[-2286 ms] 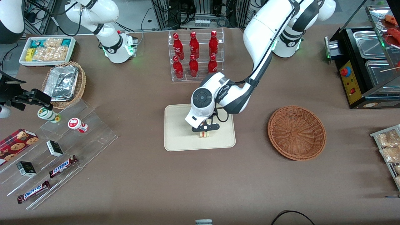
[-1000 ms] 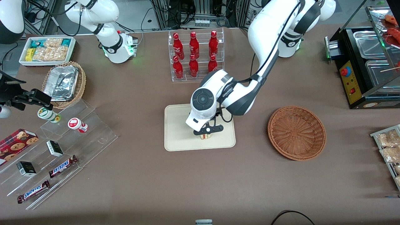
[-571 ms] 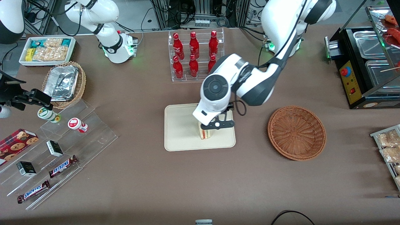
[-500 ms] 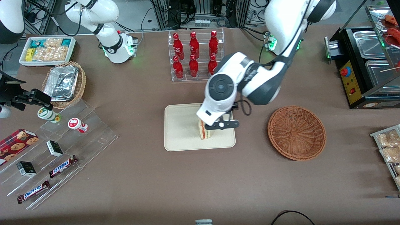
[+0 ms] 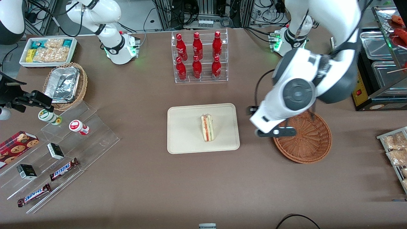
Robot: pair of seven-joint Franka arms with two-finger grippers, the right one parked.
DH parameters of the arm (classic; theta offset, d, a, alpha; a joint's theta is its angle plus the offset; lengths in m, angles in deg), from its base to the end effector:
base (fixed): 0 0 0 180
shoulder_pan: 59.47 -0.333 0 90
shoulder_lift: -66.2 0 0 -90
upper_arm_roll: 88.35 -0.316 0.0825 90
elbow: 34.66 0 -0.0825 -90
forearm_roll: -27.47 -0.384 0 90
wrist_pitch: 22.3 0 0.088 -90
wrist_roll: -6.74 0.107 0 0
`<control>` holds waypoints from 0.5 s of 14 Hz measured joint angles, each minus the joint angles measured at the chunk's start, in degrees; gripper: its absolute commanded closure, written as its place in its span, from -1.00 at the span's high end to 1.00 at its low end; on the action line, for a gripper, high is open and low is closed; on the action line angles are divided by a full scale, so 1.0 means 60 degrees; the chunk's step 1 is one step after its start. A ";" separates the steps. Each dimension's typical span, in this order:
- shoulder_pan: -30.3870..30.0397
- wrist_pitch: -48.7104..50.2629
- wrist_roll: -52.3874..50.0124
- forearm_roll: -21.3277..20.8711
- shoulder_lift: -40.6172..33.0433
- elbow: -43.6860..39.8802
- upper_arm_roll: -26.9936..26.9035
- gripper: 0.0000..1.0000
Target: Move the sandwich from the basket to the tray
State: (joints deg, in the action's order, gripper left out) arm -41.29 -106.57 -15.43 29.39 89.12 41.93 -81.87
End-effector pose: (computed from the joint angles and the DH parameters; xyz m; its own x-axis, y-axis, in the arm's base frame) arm 0.5923 -0.2625 0.4850 0.9623 -0.0342 -0.2700 -0.0430 -0.9987 -0.0269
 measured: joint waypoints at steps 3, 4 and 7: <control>-0.0848 -0.0001 0.1020 0.0000 -0.1120 0.1134 -0.0016 1.00; -0.1076 -0.0001 0.1287 0.0000 -0.1403 0.1376 -0.0021 1.00; -0.1598 0.0010 0.1705 0.0010 -0.1930 0.1742 -0.0024 1.00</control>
State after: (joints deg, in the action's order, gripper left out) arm -50.88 -106.51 -5.20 29.45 77.54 52.38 -82.01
